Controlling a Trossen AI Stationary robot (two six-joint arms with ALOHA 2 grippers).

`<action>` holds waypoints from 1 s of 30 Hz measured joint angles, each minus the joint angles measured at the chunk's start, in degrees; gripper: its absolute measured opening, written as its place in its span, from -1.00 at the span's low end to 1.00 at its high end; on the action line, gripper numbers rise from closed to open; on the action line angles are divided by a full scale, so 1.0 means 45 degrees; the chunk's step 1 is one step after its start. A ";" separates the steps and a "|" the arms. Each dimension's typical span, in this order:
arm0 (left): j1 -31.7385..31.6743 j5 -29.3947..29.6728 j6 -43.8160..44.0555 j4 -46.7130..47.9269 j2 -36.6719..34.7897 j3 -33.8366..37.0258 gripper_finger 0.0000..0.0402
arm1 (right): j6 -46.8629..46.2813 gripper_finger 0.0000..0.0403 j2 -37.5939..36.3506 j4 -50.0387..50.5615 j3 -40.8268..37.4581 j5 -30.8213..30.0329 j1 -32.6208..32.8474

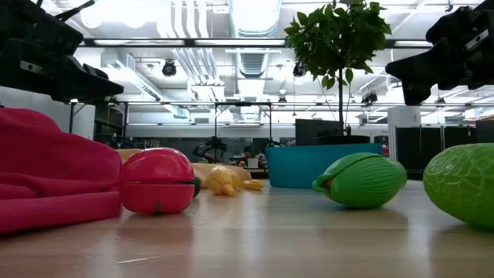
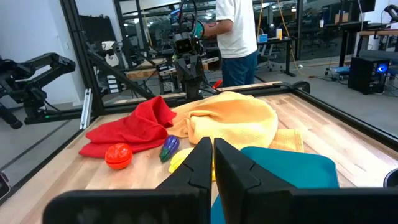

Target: Pick and placing Produce into tupperware

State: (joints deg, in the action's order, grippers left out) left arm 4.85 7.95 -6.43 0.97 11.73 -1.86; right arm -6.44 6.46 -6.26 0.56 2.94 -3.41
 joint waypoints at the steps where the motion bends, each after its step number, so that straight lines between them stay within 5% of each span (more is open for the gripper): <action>1: 0.0000 0.0000 0.0001 0.0000 0.0000 -0.0001 -1.00 | 0.0000 -0.96 0.0002 0.0003 0.0001 0.0000 -0.0003; 30: 0.0000 0.0003 -0.0226 -0.0088 0.0000 -0.0001 -1.00 | 0.0000 -0.96 0.0000 0.0001 -0.0001 0.0000 0.0000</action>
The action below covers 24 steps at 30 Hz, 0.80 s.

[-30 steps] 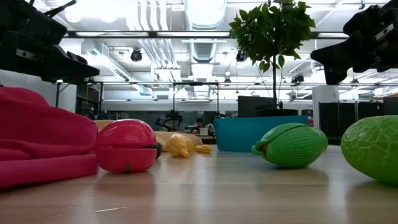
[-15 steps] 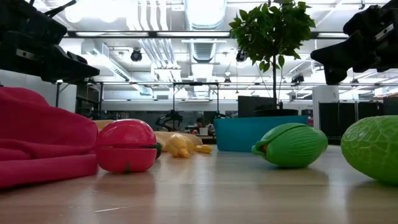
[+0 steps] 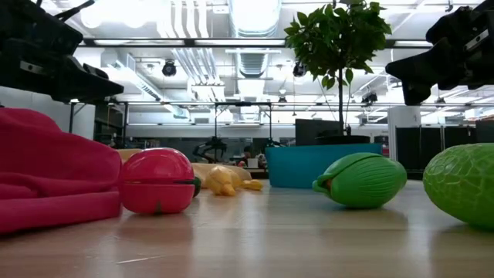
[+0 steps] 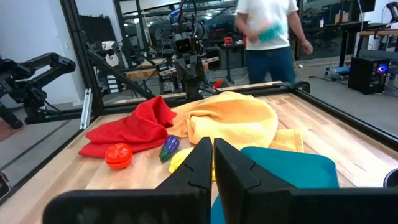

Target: Pick and placing Produce into tupperware

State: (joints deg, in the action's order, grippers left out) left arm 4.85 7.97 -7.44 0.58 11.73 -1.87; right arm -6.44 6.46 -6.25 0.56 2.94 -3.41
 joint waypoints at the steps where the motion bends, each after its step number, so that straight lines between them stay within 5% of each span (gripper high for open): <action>1: 0.0002 0.0000 -0.0089 -0.0041 0.0000 0.0000 -1.00 | 0.0000 -0.96 0.0002 0.0000 0.0000 0.0000 -0.0002; 24: 0.0001 -0.0003 -0.0097 -0.0141 0.0033 0.0000 -1.00 | 0.0294 -0.96 0.0013 -0.0431 0.0000 -0.0012 0.0000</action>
State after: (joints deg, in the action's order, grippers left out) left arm 4.85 7.95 -7.88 -0.06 11.88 -1.87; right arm -5.12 6.52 -8.19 0.56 2.89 -3.41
